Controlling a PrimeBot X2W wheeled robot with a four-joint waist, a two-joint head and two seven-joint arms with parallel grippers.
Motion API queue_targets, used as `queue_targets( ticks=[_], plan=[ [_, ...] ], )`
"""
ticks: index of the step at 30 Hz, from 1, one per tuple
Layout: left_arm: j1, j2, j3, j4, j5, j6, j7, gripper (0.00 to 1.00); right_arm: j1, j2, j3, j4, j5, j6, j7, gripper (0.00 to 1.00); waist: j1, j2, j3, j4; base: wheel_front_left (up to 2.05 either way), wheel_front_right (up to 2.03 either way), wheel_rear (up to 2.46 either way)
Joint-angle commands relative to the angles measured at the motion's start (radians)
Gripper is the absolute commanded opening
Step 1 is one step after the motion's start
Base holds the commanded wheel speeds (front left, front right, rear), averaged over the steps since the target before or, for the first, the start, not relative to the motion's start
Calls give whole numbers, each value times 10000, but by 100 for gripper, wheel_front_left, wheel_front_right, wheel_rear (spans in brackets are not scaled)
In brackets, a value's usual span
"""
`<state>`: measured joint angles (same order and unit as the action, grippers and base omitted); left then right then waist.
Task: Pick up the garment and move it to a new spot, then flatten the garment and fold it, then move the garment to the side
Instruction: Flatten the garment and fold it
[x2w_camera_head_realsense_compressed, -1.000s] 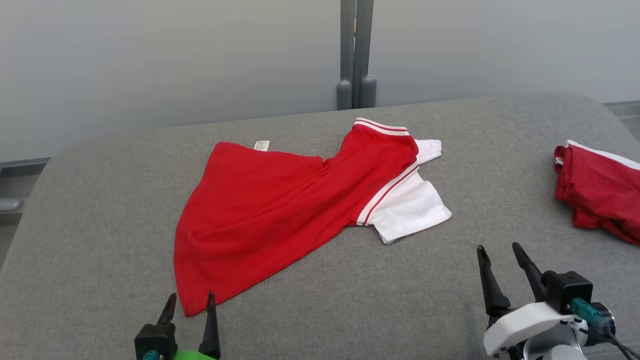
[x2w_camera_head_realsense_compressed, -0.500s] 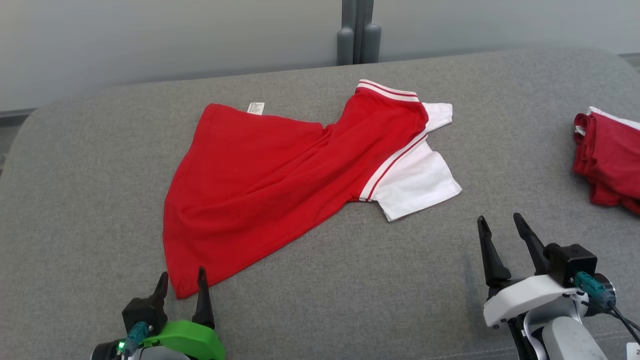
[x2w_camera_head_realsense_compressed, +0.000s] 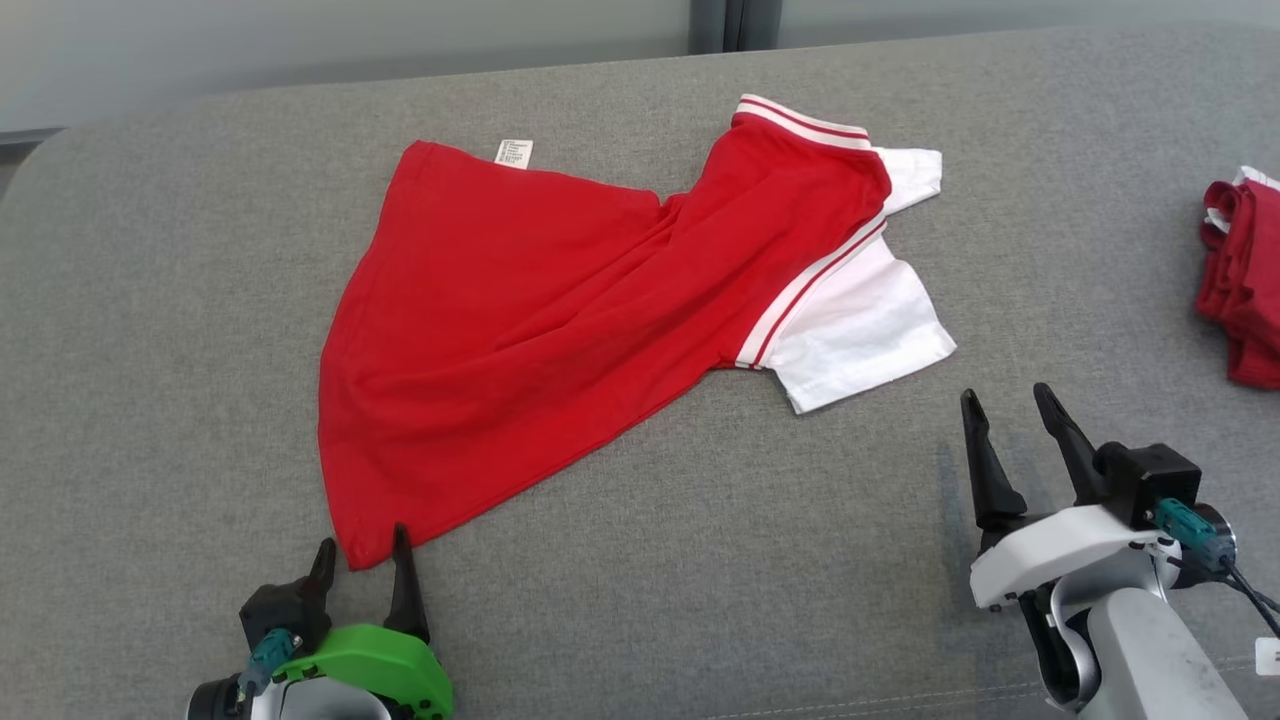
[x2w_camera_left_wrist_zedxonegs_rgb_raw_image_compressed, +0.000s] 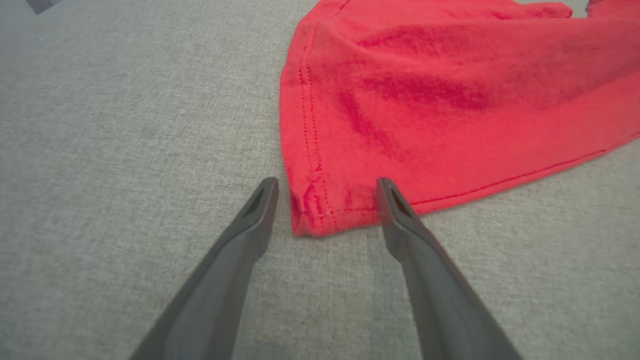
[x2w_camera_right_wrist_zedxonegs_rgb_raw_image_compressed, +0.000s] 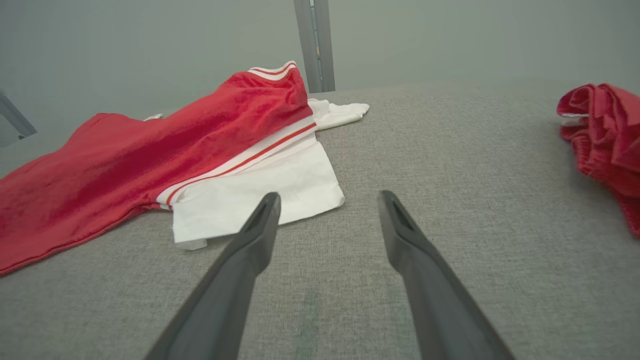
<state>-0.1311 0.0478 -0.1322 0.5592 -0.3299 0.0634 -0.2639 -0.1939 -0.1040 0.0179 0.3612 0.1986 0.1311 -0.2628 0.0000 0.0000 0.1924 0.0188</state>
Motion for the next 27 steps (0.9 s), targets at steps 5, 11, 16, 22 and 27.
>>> queue_targets(
  ticks=[5, 11, 16, 22, 27],
  plan=[
    [-370, 52, -178, -73, -106, 14, -1, 100, -896, -199, 101, 804, -45, -9, -22, 100, 0, 0, 398, 207, 0, 0, 0],
    [-639, 52, -434, -60, -126, -42, 1, 100, -1843, -309, 250, 1771, 11, -9, -21, 100, 0, 0, 790, 478, 0, 0, 0],
    [-702, 50, -748, -19, -141, -81, 10, 99, -2221, -282, -42, 2487, 24, -9, -22, 100, 0, 0, 924, 738, 0, 0, 0],
    [-787, 52, -1049, -71, -116, -80, 11, 99, -2483, -171, -463, 3010, 145, -9, -22, 100, 0, 0, 1043, 971, 0, 0, 0],
    [-838, 52, -1158, -66, -15, -118, 16, 96, -2652, -163, -647, 3430, 86, -9, -21, 100, 0, 0, 1128, 1086, 0, 0, 0]
  ],
)
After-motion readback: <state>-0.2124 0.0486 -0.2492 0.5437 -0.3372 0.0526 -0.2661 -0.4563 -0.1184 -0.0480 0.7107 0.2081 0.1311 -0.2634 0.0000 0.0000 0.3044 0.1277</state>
